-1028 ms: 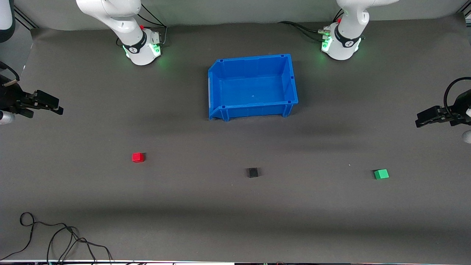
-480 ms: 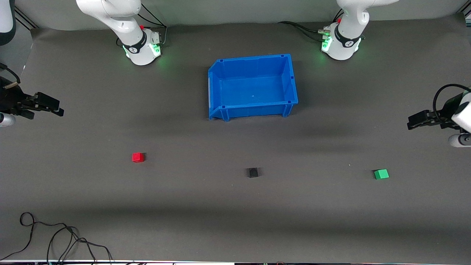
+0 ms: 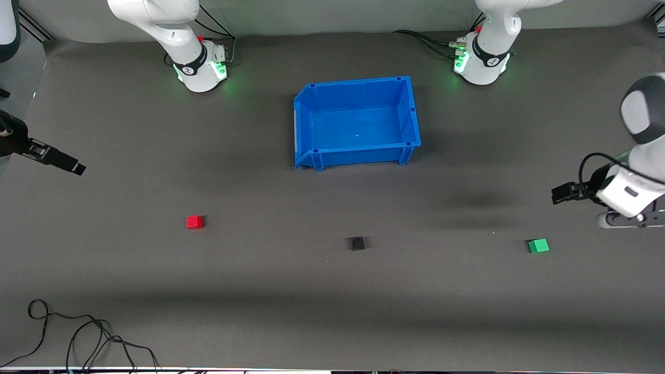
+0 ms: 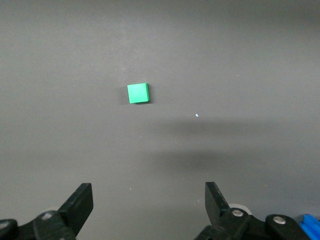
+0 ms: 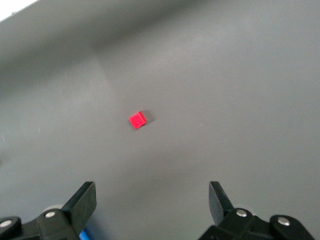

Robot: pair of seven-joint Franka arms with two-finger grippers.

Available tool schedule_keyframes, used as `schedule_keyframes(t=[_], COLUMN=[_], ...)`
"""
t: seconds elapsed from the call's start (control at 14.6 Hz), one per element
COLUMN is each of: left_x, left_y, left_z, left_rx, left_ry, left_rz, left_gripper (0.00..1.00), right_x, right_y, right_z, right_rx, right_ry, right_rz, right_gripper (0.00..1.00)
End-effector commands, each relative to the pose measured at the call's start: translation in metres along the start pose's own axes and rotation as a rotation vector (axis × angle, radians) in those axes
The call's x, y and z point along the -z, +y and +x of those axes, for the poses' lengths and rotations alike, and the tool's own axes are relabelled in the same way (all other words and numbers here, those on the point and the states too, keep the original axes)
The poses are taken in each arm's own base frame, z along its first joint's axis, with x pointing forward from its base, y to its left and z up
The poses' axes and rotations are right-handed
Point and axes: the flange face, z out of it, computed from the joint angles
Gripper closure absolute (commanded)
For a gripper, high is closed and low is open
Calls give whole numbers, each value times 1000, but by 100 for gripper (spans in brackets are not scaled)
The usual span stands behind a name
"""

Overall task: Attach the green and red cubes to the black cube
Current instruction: 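Lower the right gripper to the red cube while the left gripper lowers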

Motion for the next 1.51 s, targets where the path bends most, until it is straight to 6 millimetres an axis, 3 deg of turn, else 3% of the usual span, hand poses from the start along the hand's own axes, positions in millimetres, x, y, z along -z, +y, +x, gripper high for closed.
schedule_keyframes(t=[0.0, 0.41, 0.75, 0.96, 1.44], left_x=[-6, -22, -37, -50, -84], left_y=[-11, -10, -10, -10, -14], left_z=[-1, 4, 10, 13, 29], left_rx=[1, 2, 17, 46, 128], left_ry=[3, -4, -13, -31, -16], left_rz=[20, 6, 6, -1, -1], left_gripper=[0, 0, 0, 0, 0], right_x=[2, -8, -28, -44, -128], right_y=[-9, -21, -27, -33, -52], right_z=[8, 9, 19, 30, 56], right_rx=[-238, -841, -1087, -1074, -991], right_ry=[-8, -105, -189, -202, -284], right_rz=[31, 68, 71, 55, 19], right_gripper=[0, 0, 0, 0, 0])
